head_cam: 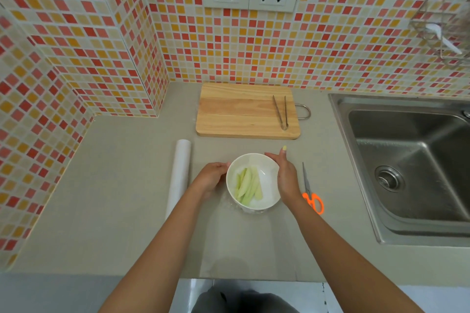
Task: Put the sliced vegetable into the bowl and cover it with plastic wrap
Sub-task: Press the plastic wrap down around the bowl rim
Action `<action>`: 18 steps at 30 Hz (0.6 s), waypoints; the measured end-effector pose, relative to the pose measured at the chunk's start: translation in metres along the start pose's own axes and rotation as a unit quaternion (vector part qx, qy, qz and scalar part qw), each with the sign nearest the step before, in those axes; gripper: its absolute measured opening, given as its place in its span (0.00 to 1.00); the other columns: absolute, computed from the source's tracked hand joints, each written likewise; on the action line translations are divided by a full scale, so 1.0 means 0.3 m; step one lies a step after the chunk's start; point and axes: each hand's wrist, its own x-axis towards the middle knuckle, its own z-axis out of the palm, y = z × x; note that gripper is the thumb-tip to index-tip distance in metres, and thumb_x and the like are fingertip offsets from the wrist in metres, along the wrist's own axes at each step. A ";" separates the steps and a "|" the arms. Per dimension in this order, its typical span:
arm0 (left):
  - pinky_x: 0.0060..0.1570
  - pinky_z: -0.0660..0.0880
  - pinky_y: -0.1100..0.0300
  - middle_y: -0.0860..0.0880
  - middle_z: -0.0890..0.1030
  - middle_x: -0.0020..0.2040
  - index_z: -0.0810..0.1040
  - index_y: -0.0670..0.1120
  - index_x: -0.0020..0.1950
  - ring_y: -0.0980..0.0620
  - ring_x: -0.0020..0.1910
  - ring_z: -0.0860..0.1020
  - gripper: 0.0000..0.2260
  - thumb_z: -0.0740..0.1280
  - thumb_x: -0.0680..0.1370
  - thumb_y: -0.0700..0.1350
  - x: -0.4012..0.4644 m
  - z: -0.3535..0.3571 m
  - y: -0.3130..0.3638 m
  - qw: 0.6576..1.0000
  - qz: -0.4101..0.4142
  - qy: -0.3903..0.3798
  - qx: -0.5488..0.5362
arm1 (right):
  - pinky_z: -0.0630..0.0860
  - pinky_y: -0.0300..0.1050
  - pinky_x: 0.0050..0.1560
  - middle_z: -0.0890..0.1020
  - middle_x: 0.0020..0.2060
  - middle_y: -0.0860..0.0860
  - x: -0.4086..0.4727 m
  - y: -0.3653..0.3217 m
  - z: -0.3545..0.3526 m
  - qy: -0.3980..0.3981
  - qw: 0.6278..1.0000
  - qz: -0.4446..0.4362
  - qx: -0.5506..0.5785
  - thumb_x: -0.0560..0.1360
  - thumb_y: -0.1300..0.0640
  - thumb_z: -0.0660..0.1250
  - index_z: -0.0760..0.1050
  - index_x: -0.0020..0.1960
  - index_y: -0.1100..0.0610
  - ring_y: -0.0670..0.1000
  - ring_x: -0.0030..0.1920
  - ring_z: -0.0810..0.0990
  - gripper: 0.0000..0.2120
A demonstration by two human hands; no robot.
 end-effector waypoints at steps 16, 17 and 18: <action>0.36 0.61 0.58 0.45 0.67 0.37 0.64 0.46 0.34 0.49 0.38 0.63 0.12 0.56 0.76 0.36 0.009 0.037 0.052 0.979 0.013 0.032 0.201 | 0.76 0.41 0.47 0.85 0.44 0.46 0.014 0.025 0.009 0.013 0.999 -0.020 -0.028 0.79 0.37 0.52 0.82 0.50 0.50 0.47 0.47 0.82 0.24; 0.34 0.60 0.59 0.46 0.66 0.36 0.62 0.48 0.33 0.50 0.37 0.62 0.14 0.55 0.76 0.35 0.009 0.042 0.050 0.979 0.019 0.040 0.201 | 0.76 0.41 0.47 0.85 0.44 0.46 0.015 0.027 0.008 0.013 0.999 -0.022 -0.030 0.79 0.37 0.52 0.82 0.50 0.50 0.47 0.47 0.82 0.24; 0.33 0.59 0.59 0.47 0.65 0.37 0.61 0.49 0.33 0.51 0.38 0.62 0.14 0.55 0.75 0.34 0.010 0.046 0.046 0.979 0.025 0.046 0.196 | 0.76 0.41 0.47 0.85 0.44 0.46 0.016 0.028 0.007 0.012 0.999 -0.025 -0.031 0.79 0.37 0.51 0.82 0.49 0.50 0.47 0.47 0.82 0.24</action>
